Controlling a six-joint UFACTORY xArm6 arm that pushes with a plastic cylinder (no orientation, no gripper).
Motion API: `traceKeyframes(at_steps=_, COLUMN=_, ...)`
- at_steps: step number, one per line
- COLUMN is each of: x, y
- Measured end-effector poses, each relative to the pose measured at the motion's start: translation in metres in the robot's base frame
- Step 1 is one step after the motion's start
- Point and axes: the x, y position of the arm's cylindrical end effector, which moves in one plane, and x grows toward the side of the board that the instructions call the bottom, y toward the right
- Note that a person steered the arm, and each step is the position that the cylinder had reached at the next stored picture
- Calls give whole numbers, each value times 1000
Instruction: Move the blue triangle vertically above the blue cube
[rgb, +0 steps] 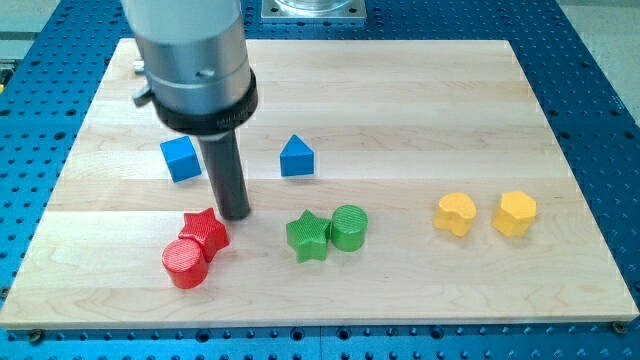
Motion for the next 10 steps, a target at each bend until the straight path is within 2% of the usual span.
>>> traceKeyframes(at_steps=2, x=-12, y=4)
traceKeyframes(at_steps=3, x=-13, y=-133)
traceKeyframes(at_steps=4, x=-61, y=-146)
traceKeyframes(at_steps=5, x=-90, y=-86)
traceKeyframes(at_steps=6, x=-54, y=-49)
traceKeyframes(at_steps=7, x=-19, y=-42)
traceKeyframes(at_steps=8, x=-30, y=-11)
traceKeyframes(at_steps=9, x=-33, y=76)
traceKeyframes(at_steps=10, x=-30, y=116)
